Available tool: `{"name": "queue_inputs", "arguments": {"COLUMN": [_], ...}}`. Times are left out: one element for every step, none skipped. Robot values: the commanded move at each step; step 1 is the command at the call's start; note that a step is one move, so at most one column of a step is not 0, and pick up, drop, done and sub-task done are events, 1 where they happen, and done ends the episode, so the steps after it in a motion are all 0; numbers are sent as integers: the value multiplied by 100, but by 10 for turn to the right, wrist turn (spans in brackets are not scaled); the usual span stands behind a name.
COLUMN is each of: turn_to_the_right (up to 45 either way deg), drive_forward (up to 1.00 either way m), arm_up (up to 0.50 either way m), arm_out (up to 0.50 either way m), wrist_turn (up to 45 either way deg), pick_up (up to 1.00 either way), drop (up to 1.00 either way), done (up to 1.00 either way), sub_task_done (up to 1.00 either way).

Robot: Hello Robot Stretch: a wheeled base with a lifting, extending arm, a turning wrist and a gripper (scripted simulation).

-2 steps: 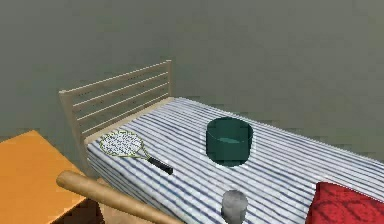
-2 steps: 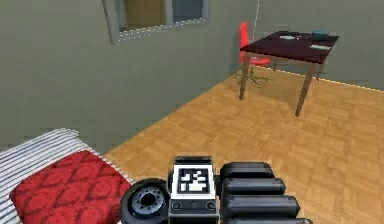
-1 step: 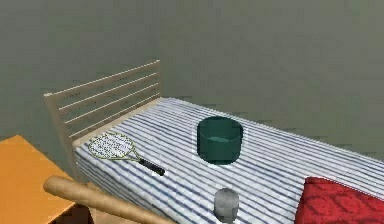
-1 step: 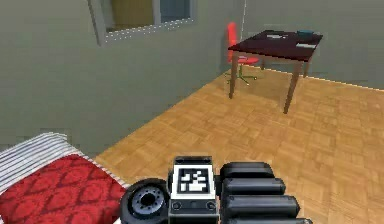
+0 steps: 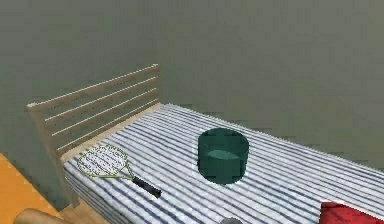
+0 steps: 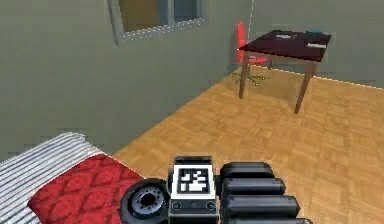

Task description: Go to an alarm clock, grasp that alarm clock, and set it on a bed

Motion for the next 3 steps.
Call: {"name": "queue_inputs", "arguments": {"turn_to_the_right": [-450,-450,-360], "drive_forward": [0,0,0], "arm_up": [0,0,0], "arm_out": [0,0,0], "wrist_turn": [0,0,0], "pick_up": [0,0,0], "drop": [0,0,0], "done": [0,0,0], "sub_task_done": [0,0,0]}}
